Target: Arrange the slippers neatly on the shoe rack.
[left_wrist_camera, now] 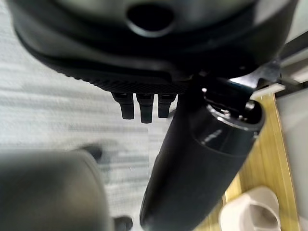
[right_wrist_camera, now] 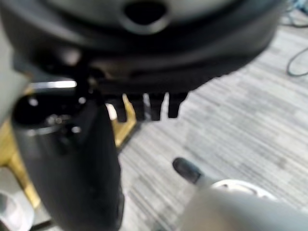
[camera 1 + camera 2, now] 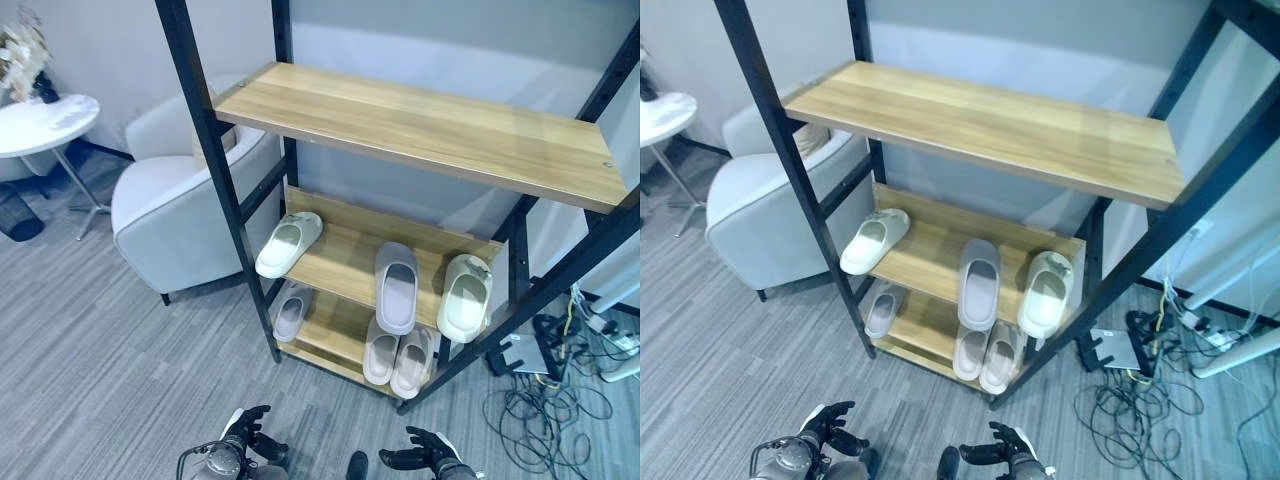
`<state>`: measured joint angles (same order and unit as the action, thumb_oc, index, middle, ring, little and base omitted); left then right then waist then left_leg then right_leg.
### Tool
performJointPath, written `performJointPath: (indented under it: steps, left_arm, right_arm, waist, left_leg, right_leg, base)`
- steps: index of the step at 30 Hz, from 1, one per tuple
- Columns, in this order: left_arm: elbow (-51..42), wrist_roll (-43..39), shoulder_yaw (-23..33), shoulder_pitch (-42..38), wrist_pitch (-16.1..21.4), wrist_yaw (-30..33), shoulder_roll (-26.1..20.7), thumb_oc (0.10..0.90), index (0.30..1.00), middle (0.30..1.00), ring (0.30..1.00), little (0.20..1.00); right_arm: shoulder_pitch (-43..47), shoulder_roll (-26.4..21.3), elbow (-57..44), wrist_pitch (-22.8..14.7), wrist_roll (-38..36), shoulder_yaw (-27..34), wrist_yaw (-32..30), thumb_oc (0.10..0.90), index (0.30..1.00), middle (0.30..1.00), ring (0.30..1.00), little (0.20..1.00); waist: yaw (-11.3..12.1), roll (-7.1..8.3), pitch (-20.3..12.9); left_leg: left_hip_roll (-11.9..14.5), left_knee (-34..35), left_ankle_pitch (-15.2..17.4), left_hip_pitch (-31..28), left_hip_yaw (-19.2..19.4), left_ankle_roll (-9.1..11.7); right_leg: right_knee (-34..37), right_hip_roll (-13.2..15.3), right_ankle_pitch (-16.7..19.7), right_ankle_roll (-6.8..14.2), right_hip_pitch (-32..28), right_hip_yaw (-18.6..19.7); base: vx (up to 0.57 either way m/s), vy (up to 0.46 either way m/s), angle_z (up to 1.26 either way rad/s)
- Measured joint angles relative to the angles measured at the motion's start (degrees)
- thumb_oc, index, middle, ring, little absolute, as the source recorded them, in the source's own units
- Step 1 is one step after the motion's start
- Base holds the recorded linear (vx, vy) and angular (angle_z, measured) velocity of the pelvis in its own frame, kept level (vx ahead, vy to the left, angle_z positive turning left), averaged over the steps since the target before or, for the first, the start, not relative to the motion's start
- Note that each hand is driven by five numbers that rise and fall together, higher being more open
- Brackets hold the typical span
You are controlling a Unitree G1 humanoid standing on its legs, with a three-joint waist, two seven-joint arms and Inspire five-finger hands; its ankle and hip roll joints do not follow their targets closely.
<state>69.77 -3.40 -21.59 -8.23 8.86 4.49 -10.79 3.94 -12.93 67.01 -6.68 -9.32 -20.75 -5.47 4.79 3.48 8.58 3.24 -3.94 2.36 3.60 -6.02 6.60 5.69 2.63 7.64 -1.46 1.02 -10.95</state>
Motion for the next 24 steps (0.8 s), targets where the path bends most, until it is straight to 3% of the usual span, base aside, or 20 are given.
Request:
performJointPath:
  steps: [1,3,4,5,7,8,9,13,14,16,17,18,20,23,24]
  left_arm:
    - [-0.2,0.0,-0.2,0.0,0.0,0.0,0.1,0.8,0.9,0.9,0.9,0.9]
    - [-0.5,0.0,-0.4,0.1,0.1,0.2,0.1,0.8,0.9,0.9,0.9,0.9]
    - [-0.3,0.1,-0.7,0.3,0.1,0.2,0.1,0.8,0.9,0.9,0.9,0.9]
    - [-0.2,0.1,-0.6,0.8,0.1,0.1,0.1,0.8,0.9,0.9,0.9,0.9]
    - [-0.4,0.2,-0.8,0.8,0.1,0.1,0.2,0.8,0.9,0.9,0.9,0.9]
    - [-0.5,0.2,-0.8,0.7,0.1,0.0,0.1,0.8,0.9,0.9,0.9,0.9]
    - [-0.3,0.4,-0.9,0.7,0.1,-0.3,-0.1,0.8,0.9,0.9,0.9,0.9]
    - [0.1,1.3,-1.0,0.6,0.1,-0.3,-0.4,0.8,0.9,0.9,0.9,0.9]
    - [0.2,1.3,-1.2,0.5,0.1,-0.3,-0.7,0.8,0.9,0.9,0.9,0.9]
    - [0.2,1.3,-0.8,0.6,0.2,-0.3,-1.2,0.8,0.9,0.9,0.9,0.9]
    - [0.2,1.3,-0.6,0.8,0.2,-0.3,-1.2,0.8,0.9,0.9,0.9,0.9]
    - [-0.1,1.3,-0.2,1.6,0.2,-0.3,-1.6,0.8,0.9,0.9,0.9,0.9]
    - [-0.3,1.3,-0.2,2.3,0.5,-0.3,-2.6,0.8,0.9,0.9,0.9,0.9]
    - [0.1,1.3,-0.2,4.0,0.3,-0.3,-4.1,0.8,0.9,0.9,0.9,0.9]
    - [0.1,1.1,-0.2,4.6,0.5,-0.3,-3.8,0.8,0.9,0.9,0.9,0.9]
  right_arm:
    - [0.1,0.0,0.0,0.0,0.0,0.3,0.0,0.8,0.9,0.9,0.9,0.9]
    - [0.5,0.2,0.0,-0.2,0.0,0.4,0.0,0.8,0.9,0.9,0.9,0.9]
    - [0.5,0.3,-0.1,-0.2,0.1,0.5,0.0,0.8,0.9,0.9,0.9,0.9]
    - [0.4,0.4,0.0,-0.2,0.3,0.7,0.0,0.8,0.9,0.9,0.9,0.9]
    - [0.4,0.7,0.0,0.0,0.9,0.7,0.2,0.8,0.9,0.9,0.9,0.9]
    - [0.3,0.9,0.0,0.0,1.2,0.7,0.2,0.8,0.9,0.9,0.9,0.9]
    - [0.0,1.3,0.0,0.1,1.6,0.7,0.2,0.8,0.9,0.9,0.9,0.9]
    - [0.7,2.0,-0.3,0.2,1.9,-0.2,1.0,0.8,0.9,0.9,0.9,0.9]
    - [1.3,2.2,-0.3,0.2,1.9,-0.3,1.2,0.8,0.9,0.9,0.9,0.9]
    - [1.5,2.1,-2.5,0.1,2.3,-1.3,1.2,0.8,0.9,0.9,0.9,0.9]
    - [1.4,2.1,-3.6,-0.6,2.5,-1.4,1.3,0.8,0.9,0.9,0.9,0.9]
    - [0.7,2.3,-4.7,-0.3,2.5,-2.1,1.6,0.8,0.9,0.9,0.9,0.9]
    - [0.3,2.4,-6.1,-0.3,2.5,-3.7,2.1,0.8,0.9,0.9,0.9,0.9]
    - [0.1,2.5,-9.3,-0.7,2.4,-4.2,2.8,0.8,0.9,0.9,0.9,0.9]
    - [0.5,2.4,-9.6,-0.9,2.4,-4.7,2.8,0.8,0.9,0.9,0.9,0.9]
  waist:
    - [0.7,0.11,0.1]
    - [0.8,0.19,0.4]
    - [0.2,0.49,0.1]
    - [0.1,-0.41,0.3]
    - [0.2,-0.64,0.0]
    - [0.2,-0.65,0.0]
    - [-0.1,-0.49,0.0]
    - [0.1,-1.03,-0.1]
    - [0.1,-0.81,0.1]
    - [0.5,-0.98,0.5]
    - [0.4,-1.28,0.5]
    - [0.7,-1.79,0.7]
    - [1.3,-1.31,0.4]
    - [1.4,0.38,-0.5]
    - [1.8,-0.49,-0.1]
  left_leg:
    - [-0.5,1.8,-2.2,-1.6,-0.7,-1.4]
    - [-1.7,2.1,-3.3,-2.4,-0.5,-2.8]
    - [-2.5,2.3,-3.1,-3.0,1.0,-3.7]
    - [-2.5,2.5,-3.4,-3.1,2.2,-5.0]
    - [-3.5,2.3,-2.6,-3.3,4.0,-6.1]
    - [-4.1,2.1,-2.6,-3.2,4.0,-6.1]
    - [-5.7,1.9,-2.1,-3.4,4.1,-6.9]
    - [-6.1,0.9,-1.3,-3.8,6.0,-8.0]
    - [-5.6,0.2,-1.1,-3.8,6.6,-8.2]
    - [-5.2,-0.3,-0.2,-3.7,8.0,-9.4]
    - [-4.6,0.5,0.0,-4.2,8.7,-10.0]
    - [-3.9,2.4,-0.9,-5.8,9.0,-9.9]
    - [-3.8,4.7,-1.9,-7.2,9.5,-9.7]
    - [-5.1,6.8,-3.8,-7.3,9.1,-9.0]
    - [-5.0,6.8,-4.3,-7.4,9.1,-8.6]
  right_leg:
    - [0.0,0.1,0.1,0.4,0.4,1.2]
    - [0.0,0.7,0.1,1.0,0.7,3.3]
    - [0.0,1.9,-0.5,1.8,0.7,3.5]
    - [0.0,2.4,-1.1,2.9,0.6,3.4]
    - [-0.6,3.5,-1.8,3.9,1.6,3.4]
    - [-1.0,3.9,-1.4,3.8,1.8,3.5]
    - [-2.1,5.1,1.3,4.8,2.3,3.9]
    - [-4.8,5.4,2.6,5.6,3.9,4.9]
    - [-5.2,5.6,2.9,5.5,4.1,4.7]
    - [-6.9,5.1,5.6,5.1,5.4,0.8]
    - [-7.9,5.0,5.7,5.9,5.7,-0.6]
    - [-10.9,4.5,0.2,7.1,5.5,-1.5]
    - [-14.1,5.2,-3.9,7.2,4.9,-4.7]
    - [-10.5,5.3,-5.5,6.3,2.3,-2.6]
    - [-8.4,4.7,-3.9,4.9,1.4,-2.9]
  base:
    - [0.04,0.255,-0.67]
    - [0.03,0.302,-0.68]
    - [0.02,0.339,-0.49]
    - [0.02,0.328,-0.49]
    - [0.02,0.397,-0.44]
    - [-0.02,0.351,-0.24]
    - [-0.06,0.225,-0.14]
    - [-0.07,0.134,-0.25]
    - [-0.08,0.189,-0.44]
    - [-0.03,0.189,-0.46]
    - [0.0,0.088,-0.27]
    - [0.01,0.033,-0.14]
    - [0.0,0.0,-0.15]
    - [-0.01,-0.022,0.0]
    - [-0.02,-0.032,-0.05]
